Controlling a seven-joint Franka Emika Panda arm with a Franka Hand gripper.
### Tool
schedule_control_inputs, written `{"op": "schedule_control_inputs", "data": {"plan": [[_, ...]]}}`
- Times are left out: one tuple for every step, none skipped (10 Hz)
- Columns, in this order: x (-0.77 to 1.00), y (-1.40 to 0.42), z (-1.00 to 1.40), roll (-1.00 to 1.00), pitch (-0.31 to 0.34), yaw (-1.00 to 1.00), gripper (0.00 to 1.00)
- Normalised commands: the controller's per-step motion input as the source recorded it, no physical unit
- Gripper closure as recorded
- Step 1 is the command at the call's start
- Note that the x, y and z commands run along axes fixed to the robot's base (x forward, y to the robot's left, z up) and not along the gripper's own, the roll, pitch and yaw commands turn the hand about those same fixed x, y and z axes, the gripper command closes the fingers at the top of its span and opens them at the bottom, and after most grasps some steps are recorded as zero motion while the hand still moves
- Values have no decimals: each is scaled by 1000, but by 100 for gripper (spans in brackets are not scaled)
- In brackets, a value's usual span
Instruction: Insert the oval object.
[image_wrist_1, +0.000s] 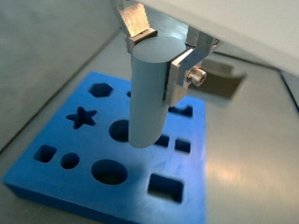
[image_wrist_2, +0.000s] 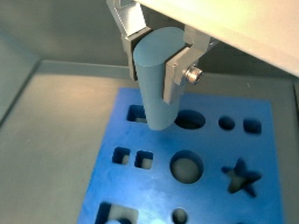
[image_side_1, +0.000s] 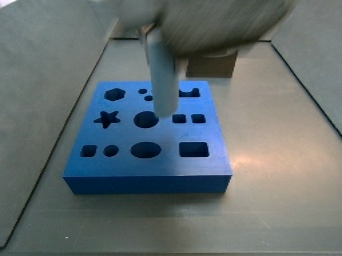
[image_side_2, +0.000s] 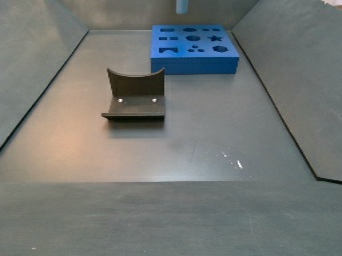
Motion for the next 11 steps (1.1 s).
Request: {"op": "schedule_control_inputs", "data": {"plan": [[0, -17, -500, 59, 0, -1000, 100], [-3, 0, -423, 36, 0, -1000, 100], [0, 0, -209, 0, 0, -1000, 100], [-114, 0, -66, -23, 0, -906, 100], [-180, -57, -11, -86, -11, -809, 100], [-183, -49, -9, -143, -46, -794, 100], [-114, 0, 0, -104, -56, -903, 100], [-91, 0, 0, -73, -60, -937, 100], [-149, 0, -74, -167, -66, -857, 100], [-209, -9, -263, -289, -89, -769, 100], [-183, -14, -254, -276, -91, -786, 100]]}}
